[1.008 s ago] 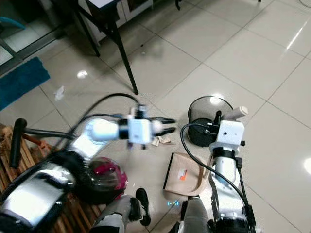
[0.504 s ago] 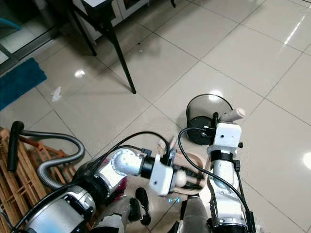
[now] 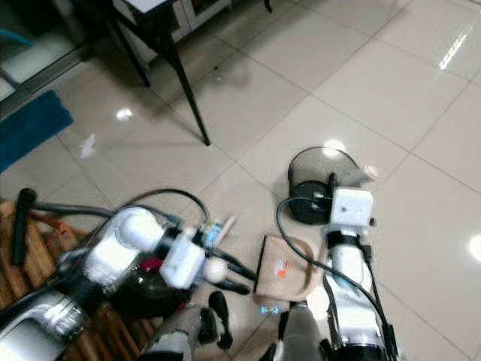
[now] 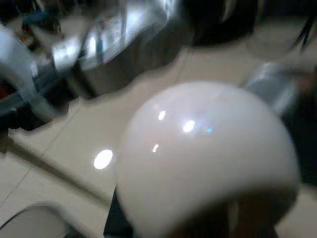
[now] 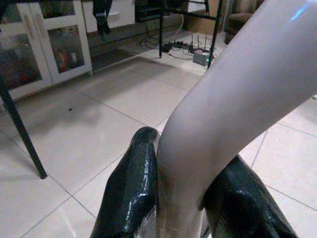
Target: Sweep floor
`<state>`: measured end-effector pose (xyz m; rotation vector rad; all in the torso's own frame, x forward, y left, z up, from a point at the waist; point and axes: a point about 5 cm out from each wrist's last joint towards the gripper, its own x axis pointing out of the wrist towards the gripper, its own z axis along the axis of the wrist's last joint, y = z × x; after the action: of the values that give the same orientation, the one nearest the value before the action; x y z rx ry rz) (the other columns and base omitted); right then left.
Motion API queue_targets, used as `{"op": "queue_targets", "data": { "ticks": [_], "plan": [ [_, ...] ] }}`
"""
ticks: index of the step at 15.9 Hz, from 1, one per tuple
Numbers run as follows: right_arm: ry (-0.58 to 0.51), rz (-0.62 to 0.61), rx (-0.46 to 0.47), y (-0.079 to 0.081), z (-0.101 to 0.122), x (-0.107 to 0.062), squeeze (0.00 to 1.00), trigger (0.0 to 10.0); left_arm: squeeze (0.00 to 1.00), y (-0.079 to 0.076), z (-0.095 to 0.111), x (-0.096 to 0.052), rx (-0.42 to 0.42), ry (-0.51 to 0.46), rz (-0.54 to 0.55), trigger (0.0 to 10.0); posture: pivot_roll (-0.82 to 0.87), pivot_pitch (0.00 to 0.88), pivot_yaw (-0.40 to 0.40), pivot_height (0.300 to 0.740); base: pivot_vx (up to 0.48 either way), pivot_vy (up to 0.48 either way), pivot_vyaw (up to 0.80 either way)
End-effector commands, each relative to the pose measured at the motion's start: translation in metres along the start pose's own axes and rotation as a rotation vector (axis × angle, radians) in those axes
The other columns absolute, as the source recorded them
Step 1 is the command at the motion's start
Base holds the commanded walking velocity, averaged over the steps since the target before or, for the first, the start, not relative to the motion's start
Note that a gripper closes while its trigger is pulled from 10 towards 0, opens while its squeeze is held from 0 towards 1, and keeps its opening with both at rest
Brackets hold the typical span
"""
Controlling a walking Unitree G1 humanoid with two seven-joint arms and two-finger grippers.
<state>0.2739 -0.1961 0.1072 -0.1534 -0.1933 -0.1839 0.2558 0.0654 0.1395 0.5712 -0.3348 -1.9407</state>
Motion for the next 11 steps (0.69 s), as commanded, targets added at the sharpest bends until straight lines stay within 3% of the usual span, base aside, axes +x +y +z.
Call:
{"op": "queue_targets", "data": {
  "ticks": [1, 4, 7, 11],
  "plan": [
    [0.080, 0.013, -0.009, -0.001, -0.016, -0.009, 0.00, 10.0, 0.00, -0.001, 0.013, 0.000, -0.038, -0.060, -0.017, 10.0, -0.02, 0.251, 0.159, 0.740, 0.000, 0.000, 0.00],
    [0.073, 0.004, -0.018, -0.007, -0.015, -0.007, 0.00, 10.0, 0.00, 0.011, 0.028, -0.003, -0.060, -0.129, 0.064, 10.0, -0.03, 0.232, 0.162, 0.740, 0.000, 0.000, 0.00],
    [0.062, -0.010, -0.018, -0.011, -0.013, -0.006, 0.00, 10.0, 0.00, 0.043, 0.053, -0.008, -0.049, -0.237, 0.254, 10.0, -0.03, 0.227, 0.163, 0.740, 0.000, 0.000, 0.00],
    [0.066, -0.004, -0.008, -0.008, -0.014, -0.007, 0.00, 10.0, 0.00, 0.061, 0.054, -0.020, -0.020, -0.198, 0.435, 10.0, -0.03, 0.228, 0.163, 0.740, 0.000, 0.000, 0.00]
  ]
}}
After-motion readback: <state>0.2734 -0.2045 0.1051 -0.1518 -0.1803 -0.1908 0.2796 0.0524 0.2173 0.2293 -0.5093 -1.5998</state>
